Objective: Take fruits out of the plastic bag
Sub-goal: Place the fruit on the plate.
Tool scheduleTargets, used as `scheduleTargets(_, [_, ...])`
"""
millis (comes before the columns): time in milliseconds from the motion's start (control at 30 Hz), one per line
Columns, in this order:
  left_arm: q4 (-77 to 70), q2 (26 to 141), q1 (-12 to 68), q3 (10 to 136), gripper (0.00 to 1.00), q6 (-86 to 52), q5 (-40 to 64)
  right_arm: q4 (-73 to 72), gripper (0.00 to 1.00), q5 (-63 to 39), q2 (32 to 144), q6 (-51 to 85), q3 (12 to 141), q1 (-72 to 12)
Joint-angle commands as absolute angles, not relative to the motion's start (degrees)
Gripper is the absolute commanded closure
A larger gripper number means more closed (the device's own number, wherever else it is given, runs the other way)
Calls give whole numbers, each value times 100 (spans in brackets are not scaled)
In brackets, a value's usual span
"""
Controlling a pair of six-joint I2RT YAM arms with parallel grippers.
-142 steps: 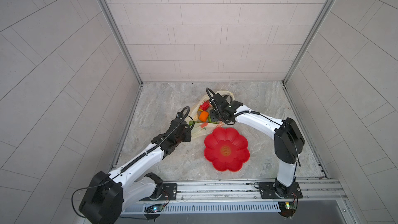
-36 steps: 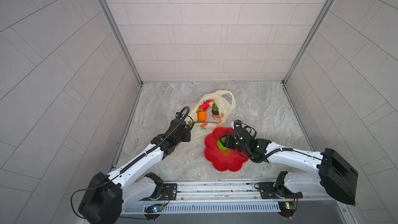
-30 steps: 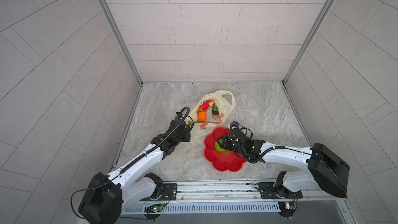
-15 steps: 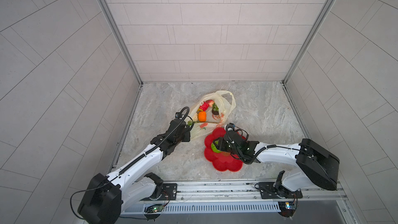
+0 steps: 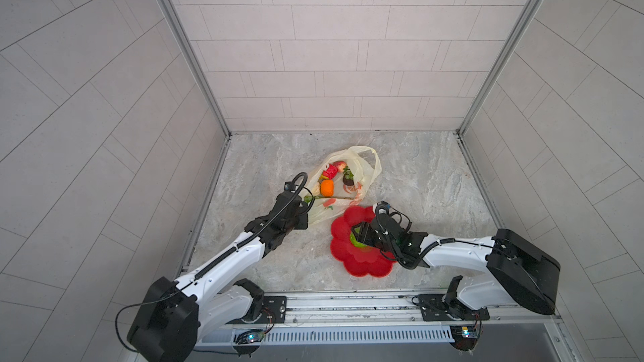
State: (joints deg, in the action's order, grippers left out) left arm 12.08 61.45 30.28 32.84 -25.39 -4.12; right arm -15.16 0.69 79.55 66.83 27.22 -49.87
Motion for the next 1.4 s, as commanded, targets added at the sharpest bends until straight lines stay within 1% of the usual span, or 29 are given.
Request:
scheduleTargets(0, [1231, 6159, 3035, 3318, 100, -2435, -441, -1297, 30, 203, 7830, 6915, 2456, -4884])
scheduleTargets(33, [1222, 6166, 3025, 3322, 100, -2435, -438, -1318, 31, 202, 7782, 6934, 2404, -4852])
scheduleTargets(133, [1213, 6195, 3032, 3318, 100, -2434, -414, -1387, 36, 186, 7617, 6906, 2323, -4795])
scheduleTargets(233, [1211, 6228, 3034, 3330, 100, -2435, -413, -1534, 45, 14, 7495, 7050, 2271, -4740])
scheduleTargets(400, [1187, 6266, 3031, 3331, 100, -2435, -406, -1888, 47, -274, 7514, 7365, 2290, -4737])
scheduleTargets(500, [1187, 6258, 3032, 3331, 100, -2435, -405, -2264, 48, -456, 7787, 7526, 2307, -4741])
scheduleTargets(600, [1199, 6257, 3030, 3329, 100, -2426, -420, -2493, 51, -628, 8176, 7586, 2446, -4794])
scheduleTargets(667, [1212, 6237, 3031, 3331, 100, -2426, -433, -2631, 51, -644, 8366, 7594, 2478, -4840])
scheduleTargets(767, [1219, 6229, 3035, 3331, 100, -2421, -440, -2639, 47, -575, 8446, 7512, 2485, -4864])
scheduleTargets(900, [1239, 6211, 3029, 3337, 100, -2408, -483, -2527, 44, -474, 8470, 7587, 2378, -4832])
scheduleTargets(1067, [1249, 6164, 3035, 3331, 100, -2399, -492, -2634, 36, -514, 8560, 7727, 2152, -4691])
scheduleTargets(1300, [1255, 6170, 3030, 3331, 100, -2399, -488, -2582, 34, -414, 8246, 7776, 1946, -4589])
scheduleTargets(1367, [1249, 6179, 3029, 3331, 100, -2399, -483, -2782, 35, -404, 8138, 7837, 1794, -4556])
